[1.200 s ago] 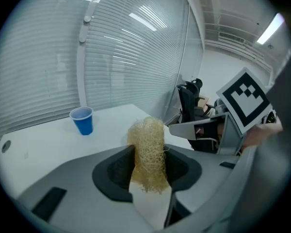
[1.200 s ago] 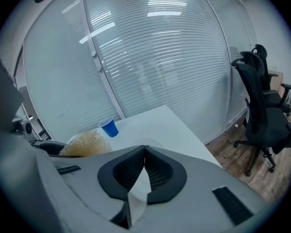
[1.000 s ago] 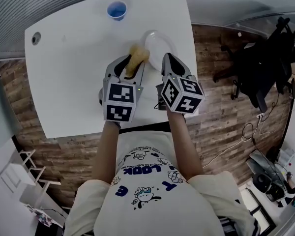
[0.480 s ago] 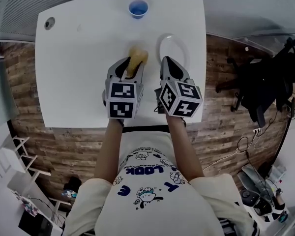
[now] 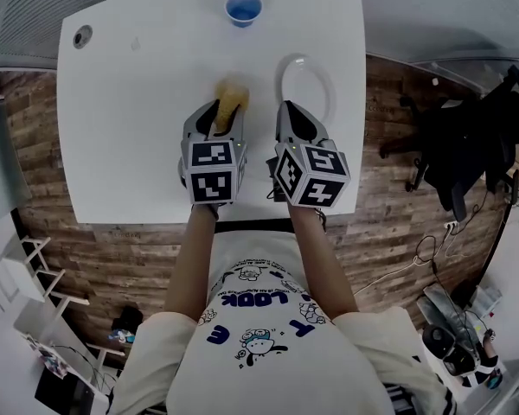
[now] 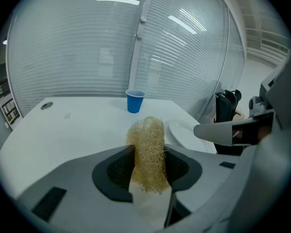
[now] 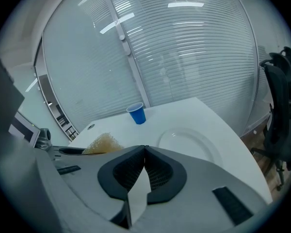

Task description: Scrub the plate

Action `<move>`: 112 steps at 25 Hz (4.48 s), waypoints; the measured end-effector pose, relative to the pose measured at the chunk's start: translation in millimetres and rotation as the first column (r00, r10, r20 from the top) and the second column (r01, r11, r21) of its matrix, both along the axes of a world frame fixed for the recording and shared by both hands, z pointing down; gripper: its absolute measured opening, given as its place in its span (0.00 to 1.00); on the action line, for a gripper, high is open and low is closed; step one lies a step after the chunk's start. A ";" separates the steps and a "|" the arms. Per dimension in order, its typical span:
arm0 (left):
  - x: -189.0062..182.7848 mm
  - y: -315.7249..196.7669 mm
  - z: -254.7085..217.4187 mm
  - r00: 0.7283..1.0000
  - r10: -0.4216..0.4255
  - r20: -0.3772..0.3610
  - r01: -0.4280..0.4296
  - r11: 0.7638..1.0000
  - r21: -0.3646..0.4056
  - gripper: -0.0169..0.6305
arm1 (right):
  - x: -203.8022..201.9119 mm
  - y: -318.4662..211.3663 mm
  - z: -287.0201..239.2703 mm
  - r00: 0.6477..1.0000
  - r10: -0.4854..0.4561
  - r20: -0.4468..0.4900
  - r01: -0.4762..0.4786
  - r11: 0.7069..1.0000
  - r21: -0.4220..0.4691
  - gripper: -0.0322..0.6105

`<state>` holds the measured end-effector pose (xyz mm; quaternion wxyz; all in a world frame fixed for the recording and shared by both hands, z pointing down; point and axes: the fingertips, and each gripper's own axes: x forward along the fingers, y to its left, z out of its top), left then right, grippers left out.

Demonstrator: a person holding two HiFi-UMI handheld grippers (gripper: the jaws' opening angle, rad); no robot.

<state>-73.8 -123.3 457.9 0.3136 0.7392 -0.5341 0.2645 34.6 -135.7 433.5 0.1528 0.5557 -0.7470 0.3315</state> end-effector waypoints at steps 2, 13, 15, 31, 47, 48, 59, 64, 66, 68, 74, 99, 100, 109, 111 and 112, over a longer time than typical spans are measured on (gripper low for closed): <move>-0.2 -0.6 4.0 1.000 -0.002 0.004 0.002 1.000 -0.007 0.31 | -0.2 2.9 2.8 1.000 -0.001 0.000 0.001 1.000 -0.006 0.04; -1.1 -1.2 23.0 1.000 -0.004 0.023 0.005 0.999 -0.036 0.31 | 2.2 10.5 17.2 1.000 0.008 -0.001 -0.008 0.999 -0.037 0.04; -0.2 0.0 25.0 1.000 -0.006 0.024 0.007 0.999 -0.042 0.31 | 1.8 11.9 18.4 1.000 0.006 0.001 -0.006 0.999 -0.041 0.04; 2.9 -1.9 24.6 0.999 0.009 0.043 -0.009 1.000 -0.007 0.42 | 0.3 14.4 22.4 1.000 0.015 0.012 -0.015 0.998 -0.054 0.04; 6.1 -3.7 6.5 0.999 -0.015 -0.042 0.016 1.000 0.021 0.44 | 2.6 14.8 12.0 1.000 0.026 0.013 -0.026 0.999 -0.030 0.04; 5.7 -3.8 5.1 0.999 -0.020 -0.046 0.021 1.000 0.023 0.44 | 2.9 14.9 11.1 1.000 0.026 0.014 -0.026 0.999 -0.029 0.04; -2.7 -7.9 -5.7 0.999 -0.031 -0.045 0.033 0.998 0.044 0.44 | -4.1 13.1 6.8 1.000 0.022 0.017 -0.022 1.000 -0.021 0.04; -1.1 -9.9 -5.5 1.000 0.000 -0.030 0.001 0.999 0.046 0.44 | -4.9 11.7 6.4 0.999 0.025 0.019 -0.025 1.000 -0.019 0.04; 2.5 -9.9 -5.7 0.999 0.016 -0.038 -0.014 0.999 0.047 0.47 | -4.3 11.2 6.0 0.999 0.029 0.019 -0.028 0.999 -0.017 0.04; 6.3 -10.1 -6.1 0.999 0.023 -0.046 -0.020 0.998 0.051 0.53 | -3.1 10.6 5.9 0.999 0.032 0.020 -0.031 0.999 -0.017 0.04; 11.1 -9.2 -6.5 0.998 0.046 -0.036 -0.044 0.997 0.056 0.53 | -1.4 9.9 5.9 0.999 0.039 0.020 -0.038 0.999 -0.016 0.04; -5.9 -28.1 -140.3 1.000 -0.012 0.010 0.005 0.870 0.493 0.15 | -19.5 -13.3 -113.3 0.998 -0.044 0.041 0.024 0.918 0.396 0.04; -5.3 -27.5 -146.1 1.000 -0.015 0.020 0.003 0.859 0.512 0.12 | -22.9 -13.2 -119.6 0.997 -0.061 0.041 0.039 0.909 0.416 0.04; -15.6 -21.2 -177.6 0.998 -0.062 0.023 0.035 0.791 0.611 0.07 | -35.2 -10.0 -146.8 0.998 -0.062 0.005 0.052 0.866 0.497 0.04; -16.0 -21.9 -180.3 0.997 -0.071 0.017 0.045 0.784 0.619 0.07 | -32.7 -10.4 -147.6 0.998 -0.056 0.001 0.048 0.866 0.497 0.04; -15.4 -22.5 -181.0 0.997 -0.074 0.016 0.048 0.783 0.620 0.07 | -31.2 -11.0 -147.6 0.998 -0.055 -0.001 0.048 0.867 0.496 0.04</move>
